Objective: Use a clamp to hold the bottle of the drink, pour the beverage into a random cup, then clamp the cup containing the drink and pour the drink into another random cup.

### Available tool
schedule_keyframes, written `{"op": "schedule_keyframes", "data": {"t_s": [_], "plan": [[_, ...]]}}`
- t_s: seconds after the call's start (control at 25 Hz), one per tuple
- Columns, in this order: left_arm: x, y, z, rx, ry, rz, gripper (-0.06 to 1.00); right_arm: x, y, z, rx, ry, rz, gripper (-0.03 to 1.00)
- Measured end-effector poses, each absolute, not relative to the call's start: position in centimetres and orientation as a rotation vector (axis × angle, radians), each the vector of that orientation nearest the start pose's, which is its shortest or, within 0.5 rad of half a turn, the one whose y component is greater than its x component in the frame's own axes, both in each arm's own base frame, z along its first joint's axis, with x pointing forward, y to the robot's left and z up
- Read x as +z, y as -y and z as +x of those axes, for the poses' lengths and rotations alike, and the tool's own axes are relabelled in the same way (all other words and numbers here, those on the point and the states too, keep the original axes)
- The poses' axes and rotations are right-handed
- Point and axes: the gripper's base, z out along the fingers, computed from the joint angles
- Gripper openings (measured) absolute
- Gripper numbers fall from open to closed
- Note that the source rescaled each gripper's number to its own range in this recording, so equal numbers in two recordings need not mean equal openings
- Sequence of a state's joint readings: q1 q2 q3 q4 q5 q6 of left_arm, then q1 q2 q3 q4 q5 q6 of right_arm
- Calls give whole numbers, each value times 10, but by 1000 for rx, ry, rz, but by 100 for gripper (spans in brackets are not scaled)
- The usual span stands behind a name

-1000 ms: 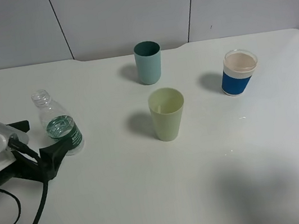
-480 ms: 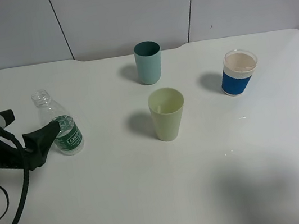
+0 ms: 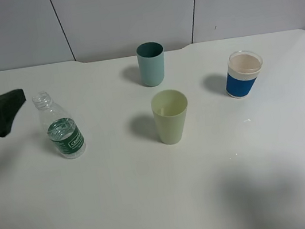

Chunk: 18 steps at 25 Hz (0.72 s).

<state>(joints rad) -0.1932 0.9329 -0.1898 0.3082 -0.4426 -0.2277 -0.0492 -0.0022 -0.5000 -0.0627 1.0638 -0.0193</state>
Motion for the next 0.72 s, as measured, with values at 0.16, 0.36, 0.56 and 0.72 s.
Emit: {"op": "schedule_keyframes", "data": {"t_s": [0.16, 0.36, 0.56, 0.72], "plan": [[253, 35, 155, -145, -1782, 260, 100, 277, 5, -6, -118, -2045, 34, 100], [309, 21, 141, -28, -1884, 175, 100, 277, 5, -6, -118, -2045, 34, 100], [339, 7, 117, 67, -1979, 114, 100, 277, 5, -6, -118, -2045, 34, 100], [351, -3, 90, 108, -1966, 75, 100, 277, 5, -6, -118, -2045, 34, 100]]}}
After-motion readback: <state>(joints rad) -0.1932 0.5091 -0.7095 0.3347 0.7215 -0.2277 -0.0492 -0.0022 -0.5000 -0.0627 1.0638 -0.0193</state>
